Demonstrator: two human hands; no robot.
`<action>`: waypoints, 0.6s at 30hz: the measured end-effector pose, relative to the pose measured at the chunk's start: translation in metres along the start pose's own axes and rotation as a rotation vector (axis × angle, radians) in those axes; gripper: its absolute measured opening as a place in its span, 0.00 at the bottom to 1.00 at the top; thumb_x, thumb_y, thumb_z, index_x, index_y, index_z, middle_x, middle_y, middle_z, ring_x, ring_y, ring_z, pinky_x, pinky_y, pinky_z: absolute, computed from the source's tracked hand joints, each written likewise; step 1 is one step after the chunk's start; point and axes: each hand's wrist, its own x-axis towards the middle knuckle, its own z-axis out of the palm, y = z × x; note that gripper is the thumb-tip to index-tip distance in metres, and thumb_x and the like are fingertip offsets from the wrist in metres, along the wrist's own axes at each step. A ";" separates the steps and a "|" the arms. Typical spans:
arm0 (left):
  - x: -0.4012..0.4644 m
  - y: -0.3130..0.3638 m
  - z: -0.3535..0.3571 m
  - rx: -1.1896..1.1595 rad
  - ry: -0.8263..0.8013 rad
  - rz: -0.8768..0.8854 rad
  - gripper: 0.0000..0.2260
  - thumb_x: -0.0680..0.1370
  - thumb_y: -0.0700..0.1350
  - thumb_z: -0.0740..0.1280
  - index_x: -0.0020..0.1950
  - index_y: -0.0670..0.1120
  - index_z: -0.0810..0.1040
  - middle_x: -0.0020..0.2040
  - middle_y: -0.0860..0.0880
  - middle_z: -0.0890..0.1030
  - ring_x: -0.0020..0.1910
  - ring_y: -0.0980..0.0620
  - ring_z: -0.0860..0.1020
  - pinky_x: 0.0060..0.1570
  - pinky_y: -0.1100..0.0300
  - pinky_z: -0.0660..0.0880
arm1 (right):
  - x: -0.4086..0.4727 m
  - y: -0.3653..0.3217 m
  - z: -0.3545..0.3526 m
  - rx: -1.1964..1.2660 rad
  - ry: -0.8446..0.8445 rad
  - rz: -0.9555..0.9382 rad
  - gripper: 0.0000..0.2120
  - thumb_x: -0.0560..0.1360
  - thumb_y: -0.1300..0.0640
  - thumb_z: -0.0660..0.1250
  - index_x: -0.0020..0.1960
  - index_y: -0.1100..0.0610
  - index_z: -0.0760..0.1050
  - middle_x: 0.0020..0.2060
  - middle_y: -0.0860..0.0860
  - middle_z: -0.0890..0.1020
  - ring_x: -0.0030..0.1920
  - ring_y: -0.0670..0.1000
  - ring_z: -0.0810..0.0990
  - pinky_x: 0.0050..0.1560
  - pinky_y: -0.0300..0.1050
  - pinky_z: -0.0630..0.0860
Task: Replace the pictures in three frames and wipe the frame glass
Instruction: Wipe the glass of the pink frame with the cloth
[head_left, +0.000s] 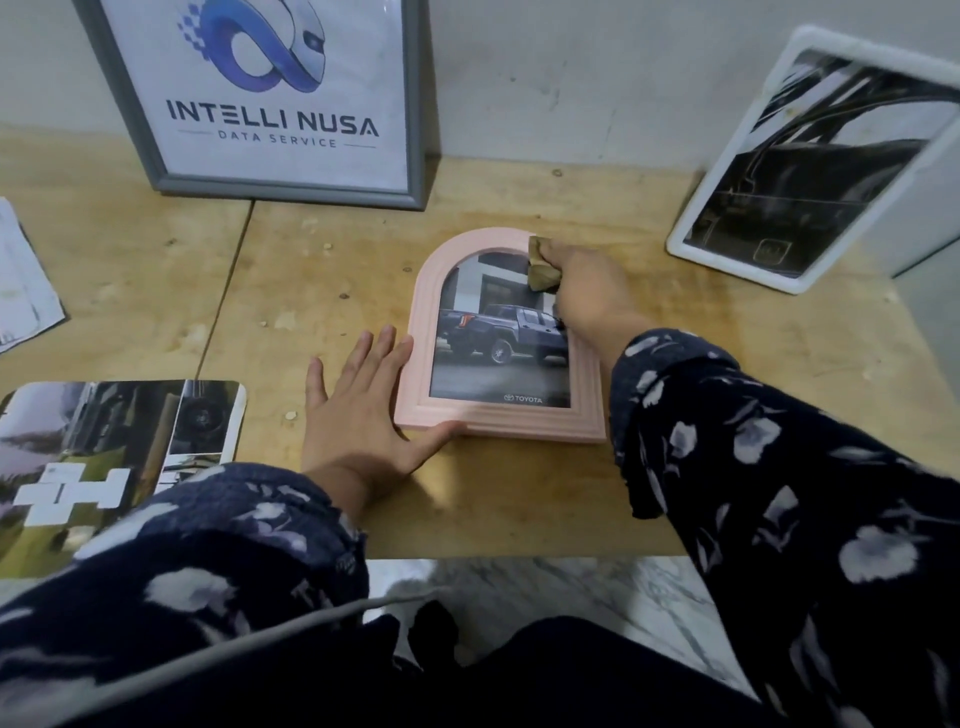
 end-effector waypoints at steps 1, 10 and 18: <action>0.000 0.000 0.000 -0.002 0.000 -0.002 0.46 0.66 0.79 0.48 0.78 0.56 0.51 0.79 0.56 0.49 0.78 0.57 0.45 0.74 0.41 0.40 | -0.007 0.008 0.000 0.004 0.006 0.002 0.17 0.81 0.58 0.55 0.67 0.58 0.72 0.59 0.54 0.78 0.56 0.53 0.77 0.55 0.38 0.72; -0.002 0.003 -0.002 0.033 -0.002 0.006 0.47 0.65 0.80 0.48 0.78 0.54 0.53 0.79 0.53 0.52 0.78 0.54 0.48 0.74 0.39 0.43 | -0.086 0.042 0.005 -0.067 0.066 -0.088 0.24 0.75 0.67 0.57 0.70 0.56 0.70 0.70 0.51 0.71 0.69 0.53 0.68 0.69 0.41 0.61; -0.002 0.004 -0.001 0.047 -0.003 -0.003 0.48 0.64 0.80 0.47 0.78 0.55 0.53 0.79 0.53 0.53 0.78 0.52 0.49 0.74 0.39 0.45 | -0.167 0.042 0.015 -0.233 0.203 -0.187 0.19 0.68 0.65 0.65 0.58 0.57 0.80 0.48 0.54 0.79 0.50 0.59 0.74 0.40 0.46 0.69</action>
